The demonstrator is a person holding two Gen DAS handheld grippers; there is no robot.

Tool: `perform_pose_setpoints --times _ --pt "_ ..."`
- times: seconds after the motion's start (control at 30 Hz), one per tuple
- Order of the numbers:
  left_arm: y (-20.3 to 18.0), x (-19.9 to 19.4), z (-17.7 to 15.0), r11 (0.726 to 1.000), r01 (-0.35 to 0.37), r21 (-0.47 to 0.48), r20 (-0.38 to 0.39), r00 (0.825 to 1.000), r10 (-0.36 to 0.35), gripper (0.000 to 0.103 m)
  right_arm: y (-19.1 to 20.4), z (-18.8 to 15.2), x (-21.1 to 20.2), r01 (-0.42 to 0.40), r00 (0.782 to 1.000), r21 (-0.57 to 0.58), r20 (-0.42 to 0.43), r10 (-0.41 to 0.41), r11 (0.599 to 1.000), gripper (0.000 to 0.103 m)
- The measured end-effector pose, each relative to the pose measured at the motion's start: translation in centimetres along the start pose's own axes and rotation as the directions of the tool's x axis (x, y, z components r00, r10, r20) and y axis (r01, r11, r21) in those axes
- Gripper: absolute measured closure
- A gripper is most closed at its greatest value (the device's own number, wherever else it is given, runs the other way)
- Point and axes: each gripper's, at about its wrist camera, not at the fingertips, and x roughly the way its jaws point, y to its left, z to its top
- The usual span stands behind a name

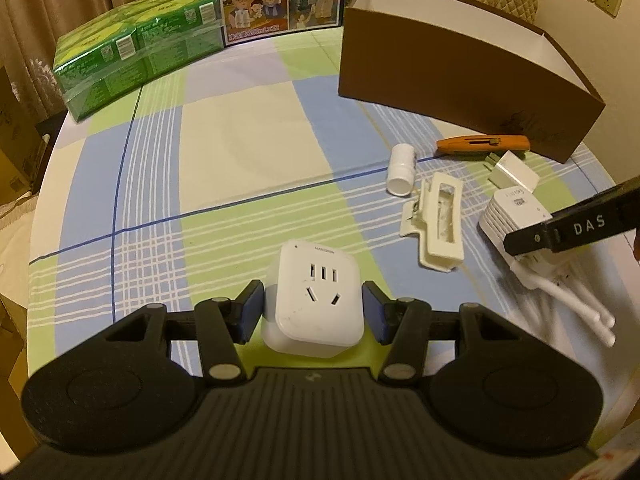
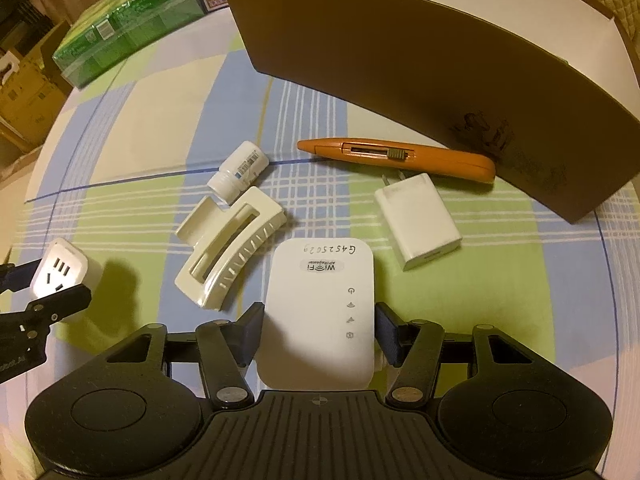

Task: Organize rigid objects
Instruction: 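Carry the socket with the left tool while the right tool carries the extender to the brown box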

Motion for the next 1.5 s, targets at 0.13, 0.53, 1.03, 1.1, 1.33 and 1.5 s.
perform_pose_setpoints --times 0.13,0.53,1.03,1.1,1.33,1.5 --pt "-0.8 -0.5 0.5 1.000 0.006 0.013 0.010 1.000 -0.006 0.054 -0.6 -0.5 -1.2 -0.047 0.999 0.021 0.017 0.047 0.999 0.050" --pt "-4.0 -1.7 3.8 0.997 0.033 0.076 0.059 0.998 -0.038 0.054 -2.2 -0.5 -6.6 -0.126 0.985 0.049 0.122 0.120 0.991 0.050" --pt "-8.5 -2.1 15.1 0.982 0.035 0.186 0.199 0.977 -0.073 0.054 -5.7 4.6 -12.3 -0.135 0.952 0.016 0.280 0.125 0.991 0.050" --pt "-9.0 -1.8 17.1 0.980 0.034 0.198 0.216 0.973 -0.077 0.053 -6.3 6.0 -12.8 -0.134 0.946 0.016 0.301 0.123 0.991 0.050" --pt "-10.7 0.9 22.9 0.974 0.034 0.226 0.216 0.973 -0.084 0.053 -9.6 11.1 -13.6 -0.116 0.928 0.060 0.361 0.087 0.991 0.050" --pt "-11.3 4.3 25.8 0.969 0.035 0.244 0.172 0.982 -0.079 0.053 -12.7 14.3 -12.5 -0.096 0.928 0.122 0.369 0.045 0.988 0.050"
